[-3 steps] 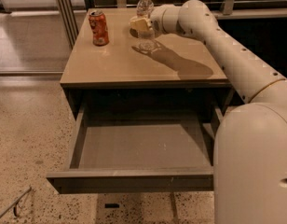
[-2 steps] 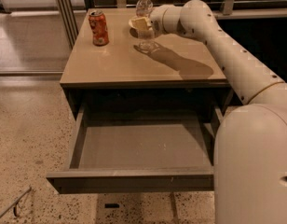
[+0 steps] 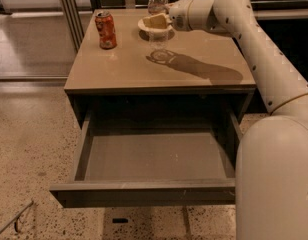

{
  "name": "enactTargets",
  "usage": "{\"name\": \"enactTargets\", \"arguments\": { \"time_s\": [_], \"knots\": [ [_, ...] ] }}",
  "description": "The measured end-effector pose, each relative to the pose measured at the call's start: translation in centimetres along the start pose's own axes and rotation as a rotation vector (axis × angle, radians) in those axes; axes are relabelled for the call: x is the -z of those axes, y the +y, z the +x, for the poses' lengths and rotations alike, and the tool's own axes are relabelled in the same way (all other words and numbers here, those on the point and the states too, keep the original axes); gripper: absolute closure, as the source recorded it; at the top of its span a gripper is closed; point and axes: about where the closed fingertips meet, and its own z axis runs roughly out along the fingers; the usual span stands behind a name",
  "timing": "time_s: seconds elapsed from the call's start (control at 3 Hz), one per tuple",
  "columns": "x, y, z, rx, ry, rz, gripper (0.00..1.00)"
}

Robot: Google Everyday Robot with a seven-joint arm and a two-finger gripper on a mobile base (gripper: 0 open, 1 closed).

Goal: Place water bottle into top drawer

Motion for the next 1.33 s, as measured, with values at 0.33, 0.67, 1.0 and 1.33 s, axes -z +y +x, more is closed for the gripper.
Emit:
{"name": "enactTargets", "arguments": {
  "time_s": [0.33,0.67,1.0,1.33],
  "knots": [
    [3.1,3.2,-1.5,-0.020,0.026,-0.128,1.00],
    [6.6,6.7,-3.4,-0.068,0.050,-0.209,1.00],
    [6.5,6.7,-3.4,-0.068,0.050,-0.209,1.00],
    [7.3,8.5,-3.9,-0.042,0.046,-0.264,1.00]
  ]
}}
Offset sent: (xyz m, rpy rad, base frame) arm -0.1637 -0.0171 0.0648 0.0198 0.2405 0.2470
